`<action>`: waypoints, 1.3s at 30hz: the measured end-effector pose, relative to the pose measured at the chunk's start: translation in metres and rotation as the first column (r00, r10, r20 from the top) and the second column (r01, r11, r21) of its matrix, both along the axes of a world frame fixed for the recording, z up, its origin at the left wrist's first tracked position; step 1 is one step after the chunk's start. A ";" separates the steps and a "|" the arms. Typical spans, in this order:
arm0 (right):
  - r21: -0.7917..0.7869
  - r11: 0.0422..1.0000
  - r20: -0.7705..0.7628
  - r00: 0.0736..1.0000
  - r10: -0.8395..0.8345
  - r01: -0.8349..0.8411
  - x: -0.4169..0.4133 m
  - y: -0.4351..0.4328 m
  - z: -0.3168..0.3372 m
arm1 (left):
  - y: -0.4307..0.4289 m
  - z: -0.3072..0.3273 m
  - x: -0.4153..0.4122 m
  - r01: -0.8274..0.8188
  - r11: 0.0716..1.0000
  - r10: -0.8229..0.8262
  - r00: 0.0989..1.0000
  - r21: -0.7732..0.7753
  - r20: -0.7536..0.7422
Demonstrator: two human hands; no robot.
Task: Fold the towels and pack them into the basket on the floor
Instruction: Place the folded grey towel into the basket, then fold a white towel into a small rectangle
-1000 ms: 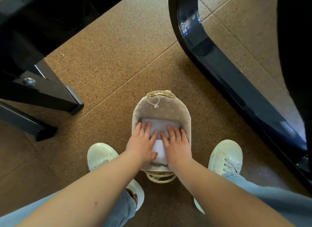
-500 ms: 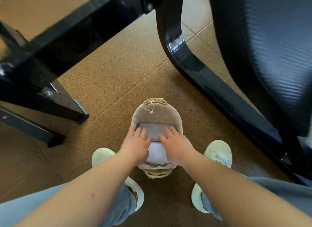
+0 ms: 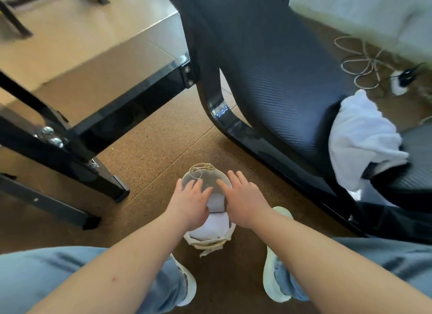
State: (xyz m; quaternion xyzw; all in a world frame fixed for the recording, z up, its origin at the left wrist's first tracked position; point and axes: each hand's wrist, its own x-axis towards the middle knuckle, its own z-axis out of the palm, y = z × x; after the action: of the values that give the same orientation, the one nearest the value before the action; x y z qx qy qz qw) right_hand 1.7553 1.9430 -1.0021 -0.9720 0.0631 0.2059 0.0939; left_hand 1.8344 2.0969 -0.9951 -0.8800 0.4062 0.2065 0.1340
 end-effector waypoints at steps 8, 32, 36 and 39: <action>0.067 0.992 0.173 0.978 -0.119 0.109 -0.024 -0.025 0.103 | -0.034 0.091 -0.018 0.020 0.951 0.006 0.997 -0.309 0.082; -0.090 0.914 0.043 0.918 -0.394 0.396 -0.068 -0.232 0.188 | -0.240 0.153 -0.053 0.177 0.794 -0.211 0.977 -0.582 0.009; -0.133 0.908 -0.095 0.907 -0.410 0.397 -0.070 -0.255 0.178 | -0.263 0.143 -0.057 0.118 0.785 -0.192 0.980 -0.609 -0.057; -0.135 0.902 0.043 0.912 -0.409 0.411 -0.073 -0.266 0.165 | -0.281 0.136 -0.063 0.067 0.736 -0.174 0.981 -0.674 -0.092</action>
State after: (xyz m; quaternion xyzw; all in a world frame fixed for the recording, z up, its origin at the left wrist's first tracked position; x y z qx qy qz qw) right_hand 1.6825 1.6771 -0.8366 -0.9425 0.2798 0.1702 0.0665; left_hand 1.7718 1.8157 -0.8588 -0.8235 0.5180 0.1033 -0.2072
